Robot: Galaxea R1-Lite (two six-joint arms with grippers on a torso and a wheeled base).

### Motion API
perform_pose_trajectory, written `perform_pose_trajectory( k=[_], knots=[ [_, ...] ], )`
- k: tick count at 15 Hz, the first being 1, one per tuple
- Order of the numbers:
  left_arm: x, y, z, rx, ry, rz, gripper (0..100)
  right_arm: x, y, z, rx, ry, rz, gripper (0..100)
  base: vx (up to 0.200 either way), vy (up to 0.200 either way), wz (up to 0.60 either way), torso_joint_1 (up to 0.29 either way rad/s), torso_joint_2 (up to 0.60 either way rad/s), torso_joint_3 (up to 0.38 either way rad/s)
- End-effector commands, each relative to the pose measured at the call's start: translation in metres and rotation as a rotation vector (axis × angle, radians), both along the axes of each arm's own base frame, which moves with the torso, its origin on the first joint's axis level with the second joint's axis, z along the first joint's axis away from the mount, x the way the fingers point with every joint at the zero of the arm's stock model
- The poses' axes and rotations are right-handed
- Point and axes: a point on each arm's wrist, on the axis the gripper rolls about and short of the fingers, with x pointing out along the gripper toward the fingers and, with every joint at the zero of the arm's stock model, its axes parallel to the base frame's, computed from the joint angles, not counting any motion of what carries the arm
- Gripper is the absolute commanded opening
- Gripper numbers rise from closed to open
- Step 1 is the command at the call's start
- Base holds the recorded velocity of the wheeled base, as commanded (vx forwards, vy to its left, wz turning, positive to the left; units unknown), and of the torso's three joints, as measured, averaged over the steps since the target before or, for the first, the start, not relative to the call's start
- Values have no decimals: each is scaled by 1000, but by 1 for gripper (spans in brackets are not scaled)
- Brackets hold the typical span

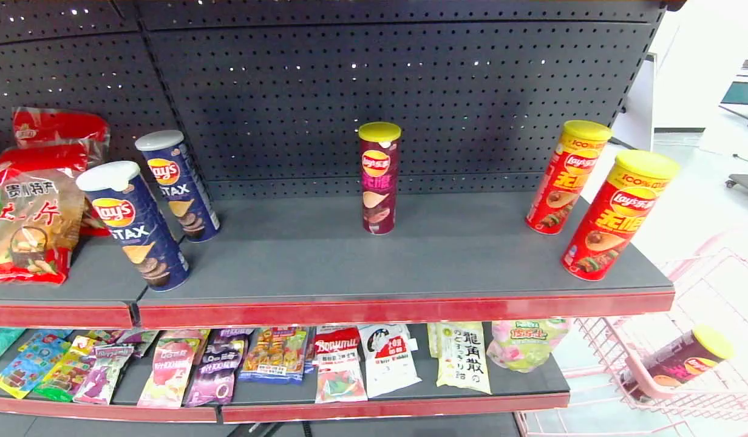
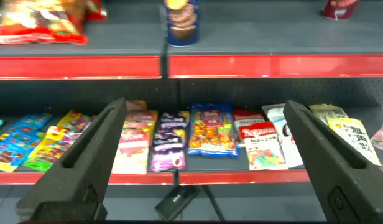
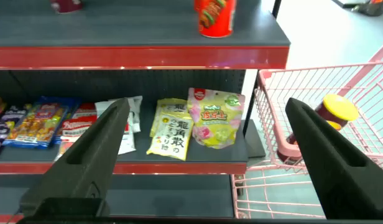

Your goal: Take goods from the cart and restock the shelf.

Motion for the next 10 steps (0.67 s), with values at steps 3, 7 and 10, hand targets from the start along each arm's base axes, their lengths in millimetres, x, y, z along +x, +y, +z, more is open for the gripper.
perform_pose_trajectory(
  k=[3,7,10],
  knots=[
    [0,0,0,0,1,0,100,0,0,0,-2,-1,1,100,0,-200,0,7,6,1],
    [0,0,0,0,1,0,100,0,0,0,-2,-1,2,100,0,-200,0,1,1,1],
    [0,0,0,0,1,0,100,0,0,0,-2,-1,4,100,0,-200,0,4,4,4]
  ],
)
